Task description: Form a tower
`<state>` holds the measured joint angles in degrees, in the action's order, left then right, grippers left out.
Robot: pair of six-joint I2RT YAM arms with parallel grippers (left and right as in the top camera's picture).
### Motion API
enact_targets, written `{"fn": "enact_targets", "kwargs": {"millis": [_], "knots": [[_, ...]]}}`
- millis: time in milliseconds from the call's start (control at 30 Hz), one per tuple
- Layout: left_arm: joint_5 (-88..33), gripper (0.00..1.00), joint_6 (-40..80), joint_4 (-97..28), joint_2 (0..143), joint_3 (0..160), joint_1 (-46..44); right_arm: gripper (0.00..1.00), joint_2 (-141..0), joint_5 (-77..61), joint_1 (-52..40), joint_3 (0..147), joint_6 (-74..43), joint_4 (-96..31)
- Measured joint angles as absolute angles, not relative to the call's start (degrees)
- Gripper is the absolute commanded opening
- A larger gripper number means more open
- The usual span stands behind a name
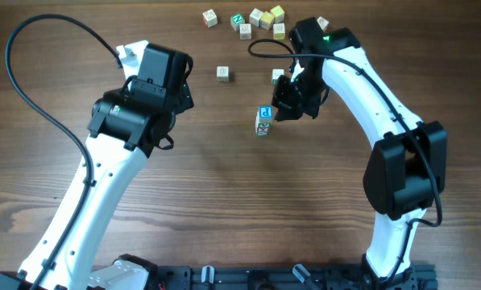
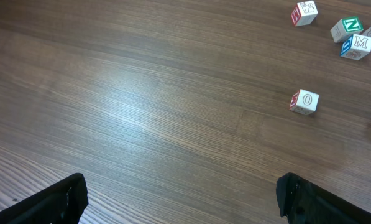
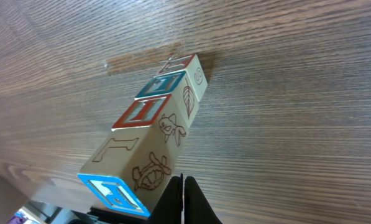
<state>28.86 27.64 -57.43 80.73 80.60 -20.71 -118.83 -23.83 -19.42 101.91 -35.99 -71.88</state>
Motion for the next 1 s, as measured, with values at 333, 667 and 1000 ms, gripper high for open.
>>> {"fn": "enact_targets", "kwargs": {"millis": [333, 667, 1000], "knots": [[28.86, 1.00, 27.64, -57.45, 80.73, 80.60, -20.71, 0.04, -118.83, -24.43, -20.23, 101.91, -36.01, -71.68], [28.86, 1.00, 27.64, -57.43, 80.73, 80.60, -20.71, 0.04, -118.83, -19.94, -20.21, 101.91, -36.93, -69.52], [28.88, 1.00, 27.64, -57.43, 80.73, 80.60, -20.71, 0.04, -118.83, -19.03, -20.21, 101.91, -38.22, -66.78]]}}
